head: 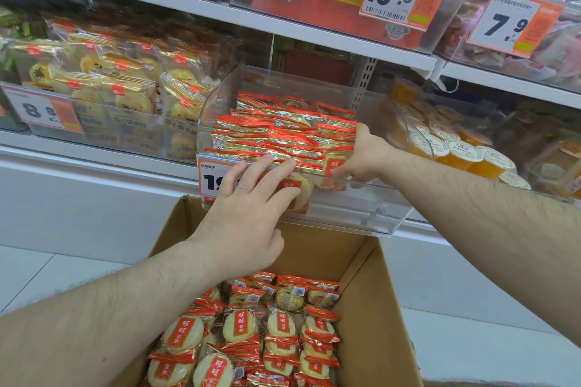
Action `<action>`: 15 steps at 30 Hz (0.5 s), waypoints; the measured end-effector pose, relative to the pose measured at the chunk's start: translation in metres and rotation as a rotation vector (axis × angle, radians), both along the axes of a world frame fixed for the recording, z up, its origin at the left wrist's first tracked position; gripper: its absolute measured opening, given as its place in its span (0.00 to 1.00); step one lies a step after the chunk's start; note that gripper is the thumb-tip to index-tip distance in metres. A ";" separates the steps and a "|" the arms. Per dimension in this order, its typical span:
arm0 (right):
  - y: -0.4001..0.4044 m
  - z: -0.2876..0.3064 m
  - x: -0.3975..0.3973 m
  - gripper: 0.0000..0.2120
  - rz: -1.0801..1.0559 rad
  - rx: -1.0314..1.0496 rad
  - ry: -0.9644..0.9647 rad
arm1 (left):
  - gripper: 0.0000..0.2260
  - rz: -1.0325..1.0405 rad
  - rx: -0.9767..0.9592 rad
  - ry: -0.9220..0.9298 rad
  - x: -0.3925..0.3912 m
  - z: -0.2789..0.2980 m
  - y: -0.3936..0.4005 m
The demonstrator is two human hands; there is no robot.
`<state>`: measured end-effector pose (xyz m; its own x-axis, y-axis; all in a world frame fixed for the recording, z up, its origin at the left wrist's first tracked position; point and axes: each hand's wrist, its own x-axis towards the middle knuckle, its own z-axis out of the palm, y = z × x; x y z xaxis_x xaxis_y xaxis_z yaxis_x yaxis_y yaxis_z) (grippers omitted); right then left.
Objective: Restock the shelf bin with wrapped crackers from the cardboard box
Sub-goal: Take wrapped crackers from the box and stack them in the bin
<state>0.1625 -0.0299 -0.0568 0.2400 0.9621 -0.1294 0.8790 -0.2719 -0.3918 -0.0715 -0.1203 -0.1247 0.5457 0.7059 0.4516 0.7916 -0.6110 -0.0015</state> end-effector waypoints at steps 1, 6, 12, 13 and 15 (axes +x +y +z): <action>-0.002 0.003 0.001 0.47 -0.008 -0.010 0.026 | 0.26 -0.001 0.002 0.000 0.000 0.000 0.000; -0.019 0.017 0.000 0.40 -0.055 -0.001 -0.010 | 0.24 -0.068 0.059 -0.089 -0.001 0.004 -0.002; -0.031 0.012 0.000 0.39 0.002 0.055 -0.080 | 0.23 -0.096 0.075 -0.141 -0.003 0.006 -0.005; -0.031 0.013 0.000 0.39 0.002 0.066 -0.060 | 0.23 -0.082 0.062 -0.136 -0.003 0.005 -0.005; -0.030 0.016 -0.001 0.39 -0.007 0.077 -0.014 | 0.23 -0.063 0.045 -0.131 -0.004 0.003 -0.005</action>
<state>0.1613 -0.0602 -0.0412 0.2478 0.9674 -0.0516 0.8827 -0.2474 -0.3994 -0.0751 -0.1250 -0.1214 0.5222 0.6495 0.5526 0.7470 -0.6610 0.0709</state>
